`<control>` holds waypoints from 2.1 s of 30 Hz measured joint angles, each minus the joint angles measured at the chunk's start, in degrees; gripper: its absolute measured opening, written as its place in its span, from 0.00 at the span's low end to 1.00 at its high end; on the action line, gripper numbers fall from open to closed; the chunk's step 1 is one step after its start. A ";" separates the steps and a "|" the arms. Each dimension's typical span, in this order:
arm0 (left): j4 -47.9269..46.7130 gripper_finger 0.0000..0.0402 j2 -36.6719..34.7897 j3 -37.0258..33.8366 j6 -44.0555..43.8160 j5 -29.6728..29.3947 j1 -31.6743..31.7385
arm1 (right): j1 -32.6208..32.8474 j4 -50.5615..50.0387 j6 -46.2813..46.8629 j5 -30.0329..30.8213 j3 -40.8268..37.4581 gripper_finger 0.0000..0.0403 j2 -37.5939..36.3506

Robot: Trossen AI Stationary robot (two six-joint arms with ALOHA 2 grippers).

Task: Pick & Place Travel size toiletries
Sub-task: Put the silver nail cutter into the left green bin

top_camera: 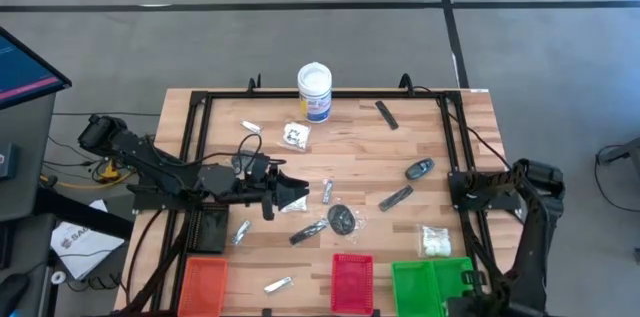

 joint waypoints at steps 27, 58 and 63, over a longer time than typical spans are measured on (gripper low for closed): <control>0.13 0.40 0.00 0.00 -1.68 0.02 0.02 | -11.69 -20.27 -12.64 14.01 6.66 0.20 -0.97; 0.11 0.40 0.00 0.00 -1.52 0.66 3.79 | -35.89 0.76 -18.69 22.88 -14.73 0.00 -24.24; 0.09 0.41 0.00 0.00 -1.53 -0.31 4.80 | -39.80 1.09 -17.83 18.10 -17.74 0.00 -24.51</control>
